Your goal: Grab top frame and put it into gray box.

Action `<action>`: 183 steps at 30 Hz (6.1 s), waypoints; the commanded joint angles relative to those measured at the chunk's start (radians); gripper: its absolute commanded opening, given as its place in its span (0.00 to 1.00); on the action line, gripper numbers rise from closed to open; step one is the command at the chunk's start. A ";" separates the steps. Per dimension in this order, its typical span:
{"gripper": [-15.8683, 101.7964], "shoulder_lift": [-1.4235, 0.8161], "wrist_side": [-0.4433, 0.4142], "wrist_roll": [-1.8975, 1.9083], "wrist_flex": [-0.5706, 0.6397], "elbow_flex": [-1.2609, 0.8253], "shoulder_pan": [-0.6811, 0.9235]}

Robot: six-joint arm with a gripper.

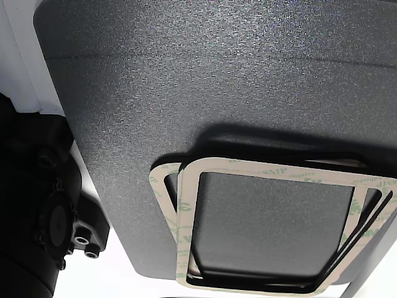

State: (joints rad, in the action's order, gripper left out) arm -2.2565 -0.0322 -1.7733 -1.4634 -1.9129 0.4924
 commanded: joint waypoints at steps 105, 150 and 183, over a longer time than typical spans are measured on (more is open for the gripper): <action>0.63 0.816 -0.044 0.327 -0.005 0.325 0.950; 0.05 0.758 -0.072 0.256 0.051 0.284 0.956; 0.03 0.554 -0.554 2.714 -0.192 0.575 0.643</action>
State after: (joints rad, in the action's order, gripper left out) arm -1.6582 -0.5446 0.2976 -1.6460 -1.3422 1.1720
